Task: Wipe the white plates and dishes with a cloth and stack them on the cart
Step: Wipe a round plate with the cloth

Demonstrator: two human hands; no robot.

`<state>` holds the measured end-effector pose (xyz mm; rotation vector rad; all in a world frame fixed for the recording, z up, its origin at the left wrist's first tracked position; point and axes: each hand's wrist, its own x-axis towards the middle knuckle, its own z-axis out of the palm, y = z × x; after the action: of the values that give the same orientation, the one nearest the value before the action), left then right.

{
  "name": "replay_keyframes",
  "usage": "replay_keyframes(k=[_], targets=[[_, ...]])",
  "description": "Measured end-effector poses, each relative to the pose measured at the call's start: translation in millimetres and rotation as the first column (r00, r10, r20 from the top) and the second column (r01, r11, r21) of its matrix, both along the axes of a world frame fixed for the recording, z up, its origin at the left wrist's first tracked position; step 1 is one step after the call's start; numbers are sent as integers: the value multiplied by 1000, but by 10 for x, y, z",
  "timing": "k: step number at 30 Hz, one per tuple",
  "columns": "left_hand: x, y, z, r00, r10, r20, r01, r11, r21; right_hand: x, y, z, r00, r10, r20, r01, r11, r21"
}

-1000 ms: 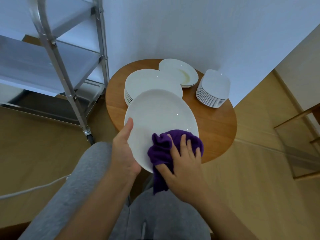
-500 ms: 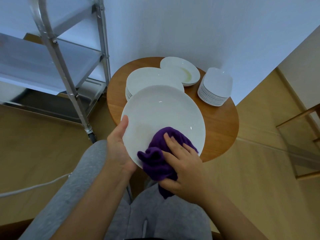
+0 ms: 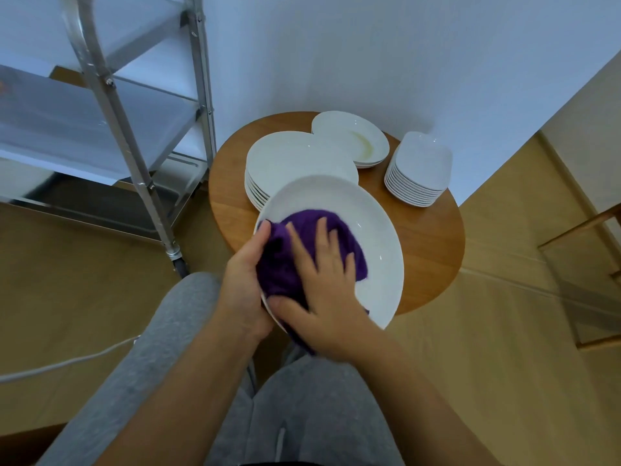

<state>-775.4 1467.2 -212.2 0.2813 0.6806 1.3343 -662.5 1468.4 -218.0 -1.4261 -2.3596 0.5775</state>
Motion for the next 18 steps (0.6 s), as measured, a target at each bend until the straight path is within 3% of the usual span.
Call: replay_keyframes(k=[2,4,7,9,11,13,15,18], targets=[[-63,3,14,998,46,-40,-48,998,-49,-6,-150,0,993,103,-62,-109,990,-95],[-113,35,56,996,55,-66,-61,995,-83,32,-207,-5,996,84,-26,-87,989,-122],[-96,77,161,997,26,-75,-33,996,-85,60,-230,41,997,-20,74,11,993,116],[-60,95,232,995,-2,-99,-1,1000,-28,51,-212,93,998,-47,-35,55,967,250],[-49,121,308,981,-2,-196,17,997,75,99,-221,153,965,-72,-253,147,946,288],[-67,142,419,964,-16,-266,67,980,186,193,-218,258,834,-177,-522,271,956,110],[-76,194,472,930,1,-367,78,977,200,287,-188,385,567,-386,-728,310,918,-245],[-45,351,336,755,151,-638,-93,988,124,444,-59,448,196,-396,-897,96,918,-384]])
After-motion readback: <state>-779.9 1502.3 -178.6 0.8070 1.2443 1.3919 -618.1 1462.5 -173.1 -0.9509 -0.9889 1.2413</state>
